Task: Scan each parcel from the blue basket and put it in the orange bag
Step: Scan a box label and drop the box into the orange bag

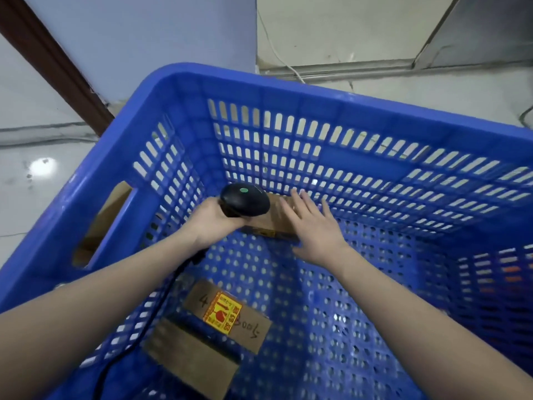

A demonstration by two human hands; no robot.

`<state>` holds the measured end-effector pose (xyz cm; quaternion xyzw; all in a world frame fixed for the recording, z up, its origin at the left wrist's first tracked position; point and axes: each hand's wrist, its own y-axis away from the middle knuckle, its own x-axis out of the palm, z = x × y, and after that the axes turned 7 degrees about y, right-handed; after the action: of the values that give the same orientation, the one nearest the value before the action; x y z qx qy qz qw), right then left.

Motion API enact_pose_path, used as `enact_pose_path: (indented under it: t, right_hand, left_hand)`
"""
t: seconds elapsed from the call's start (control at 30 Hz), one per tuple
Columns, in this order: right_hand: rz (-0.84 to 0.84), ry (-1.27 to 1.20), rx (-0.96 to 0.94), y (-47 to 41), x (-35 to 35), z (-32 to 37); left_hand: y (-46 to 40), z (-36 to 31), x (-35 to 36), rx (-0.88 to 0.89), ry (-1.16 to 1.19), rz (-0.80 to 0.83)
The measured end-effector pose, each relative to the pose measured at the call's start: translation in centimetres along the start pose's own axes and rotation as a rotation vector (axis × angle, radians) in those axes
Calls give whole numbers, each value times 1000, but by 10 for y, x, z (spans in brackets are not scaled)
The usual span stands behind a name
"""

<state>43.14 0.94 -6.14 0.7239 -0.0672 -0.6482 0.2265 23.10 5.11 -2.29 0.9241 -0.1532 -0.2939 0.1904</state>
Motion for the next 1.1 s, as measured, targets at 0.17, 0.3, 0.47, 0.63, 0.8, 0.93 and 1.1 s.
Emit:
enact_pose_path:
  t: [0.17,0.3,0.47,0.63,0.8,0.93,1.1]
  right_hand:
    - [27,-32,30,-17,27,0]
    - [-84,-66,60,-21,31,7]
    - [-96,-1,107,-23,37,8]
    - [-74,-165,109,-5,20,5]
    - [-133,-212,76,44,-29,-16]
    - [-161,-390,136,97,-76,-36]
    - [-253,-872,263,167,-133,-49]
  left_hand:
    - [-19,17,16,-105,2,57]
    - [-24,25,23,-123,7,116]
    - [-21,24,28,-118,31,151]
    - [-10,7,22,-91,88,154]
    - [17,-27,2,29,86,126]
    - [51,-71,-14,155,139,62]
    - [104,-134,-30,283,174,12]
